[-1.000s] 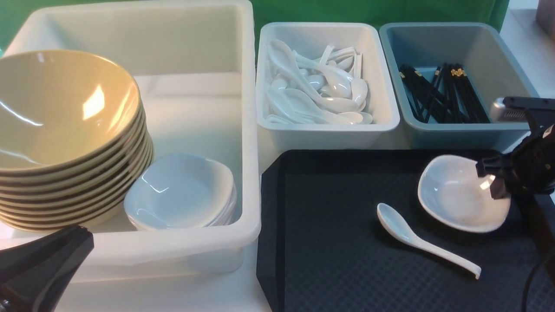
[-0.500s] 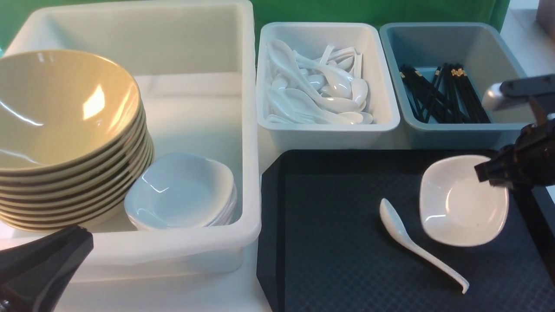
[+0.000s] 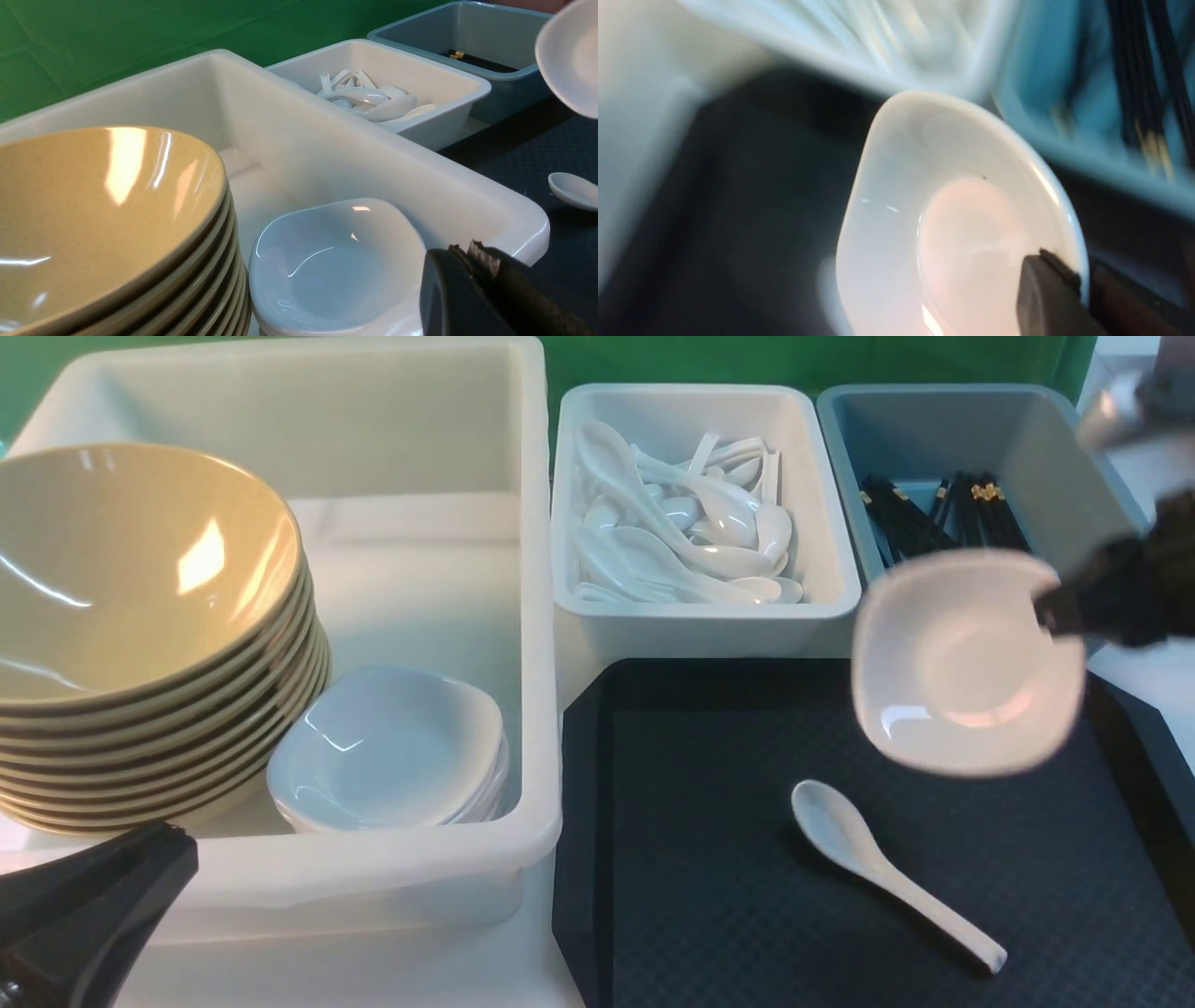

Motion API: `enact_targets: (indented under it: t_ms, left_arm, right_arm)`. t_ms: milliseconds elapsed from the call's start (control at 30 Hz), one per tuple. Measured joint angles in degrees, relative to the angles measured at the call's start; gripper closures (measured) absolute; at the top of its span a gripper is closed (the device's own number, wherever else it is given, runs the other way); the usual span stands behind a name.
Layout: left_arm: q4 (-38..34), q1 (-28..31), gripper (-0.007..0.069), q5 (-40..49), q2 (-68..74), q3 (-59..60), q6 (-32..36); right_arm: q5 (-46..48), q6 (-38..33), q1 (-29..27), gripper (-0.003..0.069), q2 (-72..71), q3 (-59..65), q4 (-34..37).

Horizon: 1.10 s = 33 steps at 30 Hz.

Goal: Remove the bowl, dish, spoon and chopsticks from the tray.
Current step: Use the right arm to put the plate into the large storage box on the left

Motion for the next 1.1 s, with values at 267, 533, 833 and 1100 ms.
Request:
enact_targets:
  t_ms: [267,533,833,1100]
  left_arm:
    - [0.0,0.0,0.0625,-0.8,0.0,0.0,0.0]
    - [0.0,0.0,0.0625,-1.0,0.0,0.0,0.0]
    - [0.0,0.0,0.0625,-0.9,0.0,0.0,0.0]
    - [0.0,0.0,0.0625,-0.9,0.0,0.0,0.0]
  right_arm:
    - [-10.6,-14.7,18.4,0.0584,7.2,-8.9,20.3]
    - [-19.4,-16.3,29.8,0.0576,24.9,-16.8,22.9]
    - [-15.6,-16.9,30.1,0.0302,27.8,-20.7,21.1]
    - [8.7,-1.2,20.0,0.0246,19.5,-21.0,-2.2]
